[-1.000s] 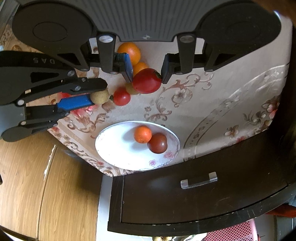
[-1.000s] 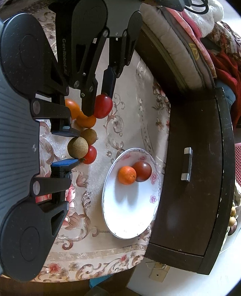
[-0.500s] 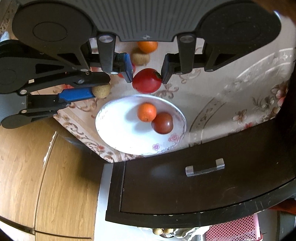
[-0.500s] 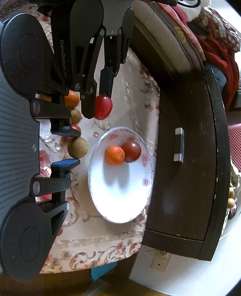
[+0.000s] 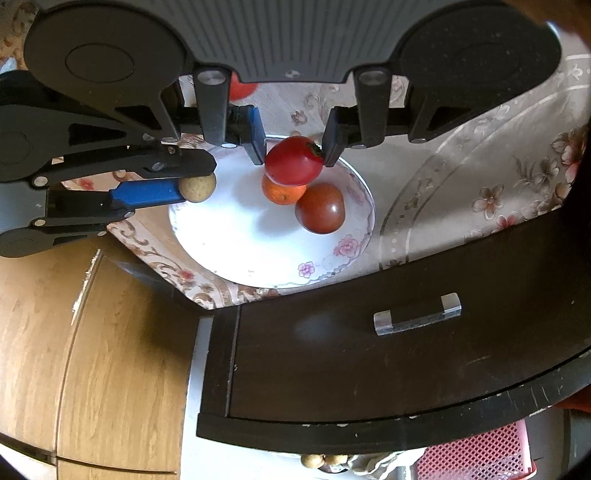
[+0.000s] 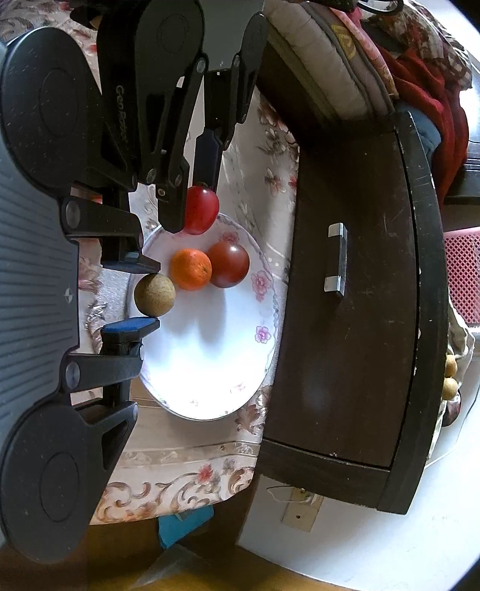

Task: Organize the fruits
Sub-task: 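Open the left tool over the bowl while the right tool releases the kiwi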

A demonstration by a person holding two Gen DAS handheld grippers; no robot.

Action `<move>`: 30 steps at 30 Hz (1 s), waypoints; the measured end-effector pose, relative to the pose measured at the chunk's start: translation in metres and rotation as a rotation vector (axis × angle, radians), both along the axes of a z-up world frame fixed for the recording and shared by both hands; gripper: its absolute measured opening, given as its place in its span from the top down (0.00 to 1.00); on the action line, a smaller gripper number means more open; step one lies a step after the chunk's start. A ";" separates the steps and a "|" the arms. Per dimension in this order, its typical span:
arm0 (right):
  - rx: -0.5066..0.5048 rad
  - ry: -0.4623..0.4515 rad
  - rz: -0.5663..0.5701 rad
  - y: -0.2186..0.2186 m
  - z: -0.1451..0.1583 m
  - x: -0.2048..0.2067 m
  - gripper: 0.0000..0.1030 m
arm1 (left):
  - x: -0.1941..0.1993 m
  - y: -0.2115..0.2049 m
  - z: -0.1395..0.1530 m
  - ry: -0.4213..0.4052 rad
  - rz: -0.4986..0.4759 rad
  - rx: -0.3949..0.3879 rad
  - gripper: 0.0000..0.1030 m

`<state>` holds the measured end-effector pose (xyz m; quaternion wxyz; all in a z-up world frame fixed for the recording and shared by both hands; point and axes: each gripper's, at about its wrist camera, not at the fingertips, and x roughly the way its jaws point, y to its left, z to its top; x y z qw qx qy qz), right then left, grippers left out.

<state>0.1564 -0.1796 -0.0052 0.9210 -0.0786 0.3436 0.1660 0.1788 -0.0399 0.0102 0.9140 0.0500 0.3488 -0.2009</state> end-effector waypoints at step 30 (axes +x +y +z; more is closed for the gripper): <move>-0.016 -0.012 -0.028 -0.007 -0.011 0.018 0.72 | 0.020 -0.010 -0.011 -0.032 0.027 0.044 0.57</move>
